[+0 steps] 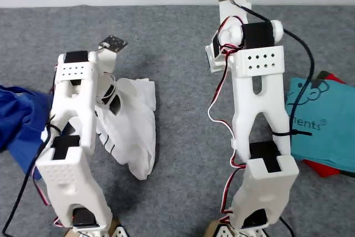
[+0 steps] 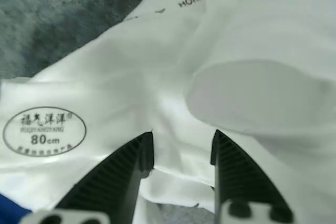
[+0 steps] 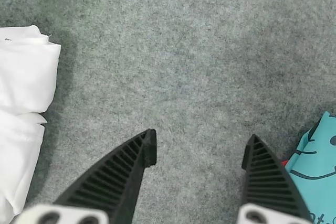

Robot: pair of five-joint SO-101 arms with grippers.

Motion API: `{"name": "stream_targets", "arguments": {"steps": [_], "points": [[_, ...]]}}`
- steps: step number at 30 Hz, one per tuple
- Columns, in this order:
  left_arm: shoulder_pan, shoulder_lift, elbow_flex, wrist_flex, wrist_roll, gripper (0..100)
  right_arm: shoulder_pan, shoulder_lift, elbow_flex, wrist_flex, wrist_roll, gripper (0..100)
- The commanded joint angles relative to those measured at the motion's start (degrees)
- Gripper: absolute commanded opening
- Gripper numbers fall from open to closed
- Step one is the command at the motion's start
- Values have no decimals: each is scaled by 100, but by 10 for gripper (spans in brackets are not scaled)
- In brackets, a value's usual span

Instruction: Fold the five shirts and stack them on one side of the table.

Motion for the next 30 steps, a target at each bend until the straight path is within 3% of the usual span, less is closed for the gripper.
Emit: {"name": "stream_targets", "arguments": {"steps": [1, 9, 21, 27, 30], "points": [[44, -62, -110, 88, 53, 184, 57, -382, -26, 224, -26, 270], [-44, -9, -171, -308, 79, 187, 57, -382, -26, 224, -35, 270], [-26, 554, -110, -114, 44, 182, 40, -382, -26, 224, -26, 270], [211, 88, -110, 70, -158, 0, 40, -382, -26, 224, -26, 270], [360, -501, -110, 316, -149, 4, 22, -382, -26, 224, -26, 270]]}}
